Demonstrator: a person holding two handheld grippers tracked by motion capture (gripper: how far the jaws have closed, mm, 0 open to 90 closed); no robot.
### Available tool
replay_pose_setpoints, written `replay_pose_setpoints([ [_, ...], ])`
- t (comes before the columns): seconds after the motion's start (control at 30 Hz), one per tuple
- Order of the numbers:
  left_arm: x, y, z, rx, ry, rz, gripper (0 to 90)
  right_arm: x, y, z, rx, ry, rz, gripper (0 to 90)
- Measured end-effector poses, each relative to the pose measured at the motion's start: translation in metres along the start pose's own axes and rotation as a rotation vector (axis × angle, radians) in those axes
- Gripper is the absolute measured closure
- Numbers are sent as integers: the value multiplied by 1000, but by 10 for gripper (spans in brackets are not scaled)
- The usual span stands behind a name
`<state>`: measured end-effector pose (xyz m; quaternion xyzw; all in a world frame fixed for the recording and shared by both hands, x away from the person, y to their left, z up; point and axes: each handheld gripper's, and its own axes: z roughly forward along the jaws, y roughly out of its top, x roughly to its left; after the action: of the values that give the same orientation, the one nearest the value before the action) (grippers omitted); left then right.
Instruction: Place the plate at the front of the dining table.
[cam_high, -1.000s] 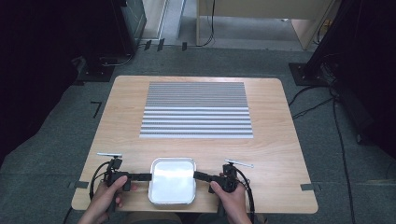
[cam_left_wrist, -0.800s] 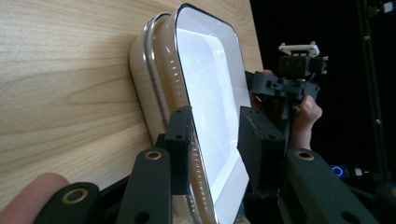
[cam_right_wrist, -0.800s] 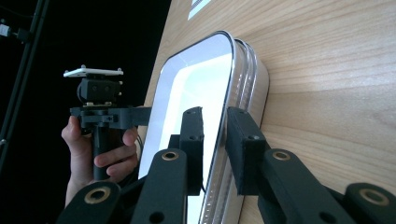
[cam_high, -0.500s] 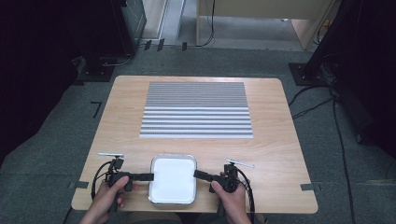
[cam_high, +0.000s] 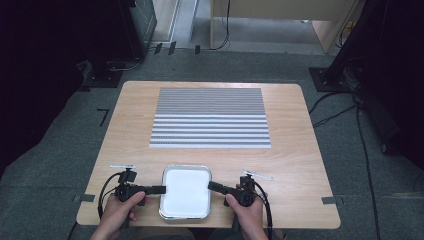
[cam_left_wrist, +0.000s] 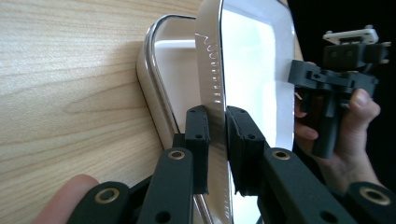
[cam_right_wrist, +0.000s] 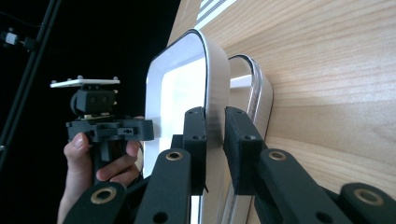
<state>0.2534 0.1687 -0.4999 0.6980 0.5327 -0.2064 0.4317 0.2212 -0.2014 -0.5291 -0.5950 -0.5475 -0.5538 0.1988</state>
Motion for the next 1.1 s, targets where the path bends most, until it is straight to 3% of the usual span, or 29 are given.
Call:
replay_pose_setpoints([
  [0.33,-7,-1,2,-25,25,17,816,7,1,-3,-30,-38,-51,820],
  [0.53,-13,-2,4,-45,48,36,827,13,1,-6,-60,-76,-114,828],
  [0.77,-16,-2,3,-57,51,47,830,19,1,-7,-72,-94,-146,834],
  [1.1,-24,0,0,-80,47,65,828,31,4,-10,-94,-155,-210,856],
])
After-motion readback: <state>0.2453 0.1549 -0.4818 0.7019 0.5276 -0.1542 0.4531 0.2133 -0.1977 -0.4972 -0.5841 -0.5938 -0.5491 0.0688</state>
